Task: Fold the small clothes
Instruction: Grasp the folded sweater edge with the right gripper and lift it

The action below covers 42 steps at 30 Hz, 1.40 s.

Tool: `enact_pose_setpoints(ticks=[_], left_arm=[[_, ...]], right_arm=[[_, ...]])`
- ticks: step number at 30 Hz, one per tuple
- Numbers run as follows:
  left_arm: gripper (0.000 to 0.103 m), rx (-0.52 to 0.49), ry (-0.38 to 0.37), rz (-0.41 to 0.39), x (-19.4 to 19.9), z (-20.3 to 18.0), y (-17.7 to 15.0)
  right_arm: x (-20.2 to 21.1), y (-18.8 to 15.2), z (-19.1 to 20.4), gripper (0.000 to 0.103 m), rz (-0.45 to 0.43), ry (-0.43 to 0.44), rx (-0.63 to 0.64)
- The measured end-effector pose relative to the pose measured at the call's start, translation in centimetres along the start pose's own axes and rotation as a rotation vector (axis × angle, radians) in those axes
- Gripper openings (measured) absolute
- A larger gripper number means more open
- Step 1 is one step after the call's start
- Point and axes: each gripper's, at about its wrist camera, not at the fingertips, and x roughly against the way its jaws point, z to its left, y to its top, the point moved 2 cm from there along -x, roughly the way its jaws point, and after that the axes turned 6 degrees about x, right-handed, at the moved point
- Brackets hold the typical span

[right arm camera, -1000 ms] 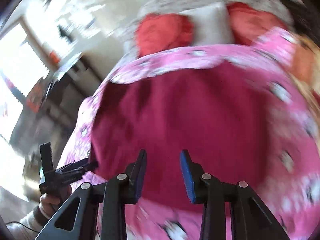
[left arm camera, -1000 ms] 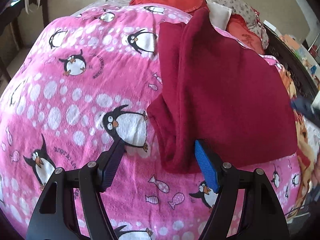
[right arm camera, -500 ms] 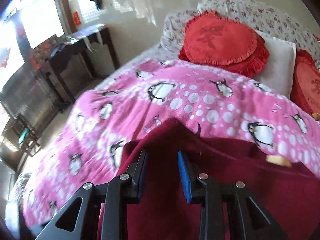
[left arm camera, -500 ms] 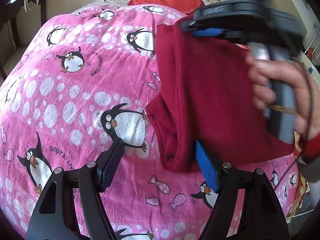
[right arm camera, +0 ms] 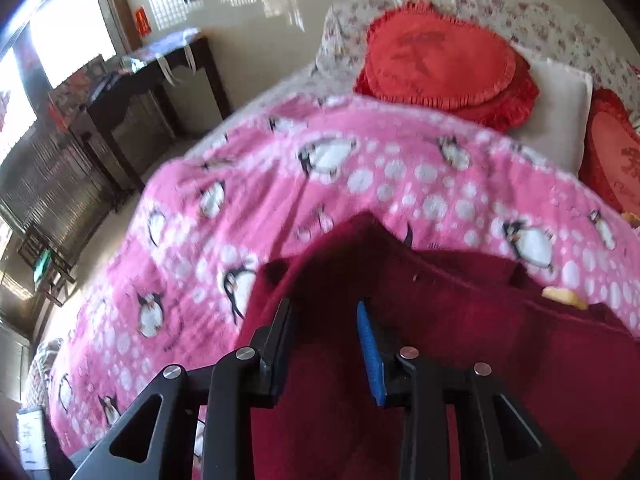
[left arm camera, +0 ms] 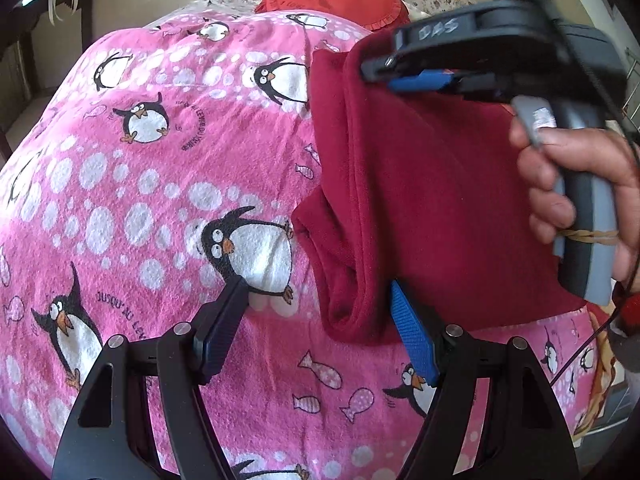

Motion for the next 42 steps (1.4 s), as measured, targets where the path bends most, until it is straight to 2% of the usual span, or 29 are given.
enact_pose_setpoints(ticks=[5,7,11,13,15,18,25,29,30,31,32,34,36,40,42], left_arm=[[0.073,0.002,-0.004,-0.006,0.1,0.0,0.0],[0.073,0.0,-0.003,-0.006,0.2,0.0,0.0],[0.073,0.008,-0.012,-0.012,0.2,0.0,-0.1],[0.073,0.011,-0.016,-0.016,0.3,0.1,-0.1],[0.073,0.011,-0.018,-0.017,0.3,0.1,-0.1],[0.074,0.013,-0.022,-0.019,0.3,0.3,-0.2],[0.076,0.02,-0.031,-0.031,0.3,0.5,-0.4],[0.077,0.022,-0.038,-0.035,0.3,0.6,-0.6],[0.077,0.023,-0.039,-0.036,0.3,0.7,-0.6],[0.077,0.023,-0.041,-0.037,0.3,0.7,-0.6],[0.077,0.025,-0.043,-0.038,0.4,0.8,-0.7],[0.077,0.027,-0.044,-0.034,0.5,0.9,-0.6],[0.077,0.029,-0.043,-0.026,0.7,1.0,-0.4],[0.077,0.044,-0.065,-0.052,1.4,0.5,0.6],[0.077,0.018,-0.044,-0.056,1.4,0.0,1.0]], right_arm=[[1.3,0.0,-0.4,0.034,0.004,0.053,-0.078],[2.1,0.0,-0.1,0.044,-0.002,0.07,-0.079],[2.9,0.3,1.1,0.048,-0.006,0.046,-0.051],[2.4,0.5,1.8,0.054,0.02,0.035,-0.039],[1.6,0.6,2.6,0.058,0.05,0.016,-0.017],[-0.2,0.4,3.9,0.058,0.102,-0.024,0.037],[-3.0,-0.1,6.0,0.078,0.129,-0.154,0.125],[-3.6,-0.3,6.6,0.079,0.135,-0.2,0.17],[-3.6,-0.4,6.4,0.074,0.132,-0.199,0.173],[-3.3,-0.4,6.1,0.058,0.123,-0.209,0.178],[-2.9,-0.6,5.7,0.051,0.116,-0.213,0.181],[-1.7,-0.8,4.8,0.032,0.102,-0.143,0.158],[-0.3,-1.1,3.6,0.022,0.094,-0.066,0.115],[1.2,-1.3,2.9,0.019,0.063,-0.004,0.079],[1.8,-1.5,2.8,0.019,0.048,0.013,0.073]])
